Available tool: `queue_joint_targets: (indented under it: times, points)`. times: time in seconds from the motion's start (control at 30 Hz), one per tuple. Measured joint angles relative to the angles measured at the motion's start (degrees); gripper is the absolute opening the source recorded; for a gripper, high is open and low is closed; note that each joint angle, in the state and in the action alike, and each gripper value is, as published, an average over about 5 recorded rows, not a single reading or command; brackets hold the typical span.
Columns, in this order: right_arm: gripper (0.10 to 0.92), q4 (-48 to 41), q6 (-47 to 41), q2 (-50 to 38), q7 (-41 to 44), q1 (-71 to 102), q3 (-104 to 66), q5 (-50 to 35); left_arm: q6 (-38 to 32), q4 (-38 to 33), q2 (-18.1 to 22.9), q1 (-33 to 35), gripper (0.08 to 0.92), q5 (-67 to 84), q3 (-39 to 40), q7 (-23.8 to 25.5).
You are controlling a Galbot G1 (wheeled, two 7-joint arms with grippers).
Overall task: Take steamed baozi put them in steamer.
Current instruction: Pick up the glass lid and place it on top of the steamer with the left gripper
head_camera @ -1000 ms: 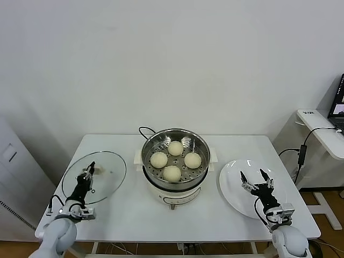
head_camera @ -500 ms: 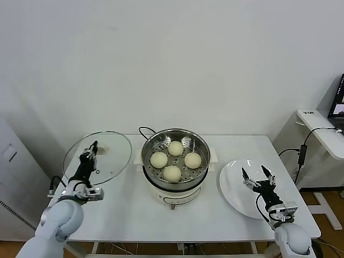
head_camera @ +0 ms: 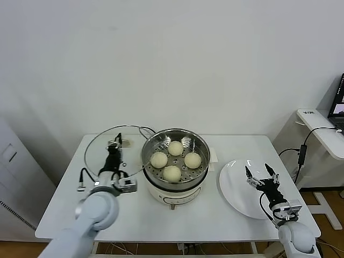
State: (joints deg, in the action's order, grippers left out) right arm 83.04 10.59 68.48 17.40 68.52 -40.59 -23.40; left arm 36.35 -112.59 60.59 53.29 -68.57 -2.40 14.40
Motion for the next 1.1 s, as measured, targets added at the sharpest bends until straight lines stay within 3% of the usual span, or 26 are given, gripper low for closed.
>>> queue_joint_targets:
  times: [0.57, 1.1]
  points:
    - [0.823, -0.5, 0.3, 0.0, 0.5, 0.1, -0.4, 0.1, 5.5, 4.7, 10.6, -7.9, 0.108, -10.1, 13.2, 3.3]
    - [0.823, -1.4, 0.8, 0.3, 1.0, 0.3, -0.6, 0.5, 5.9, 11.3, 17.4, -9.7, 0.108, -15.7, 17.1, 2.8]
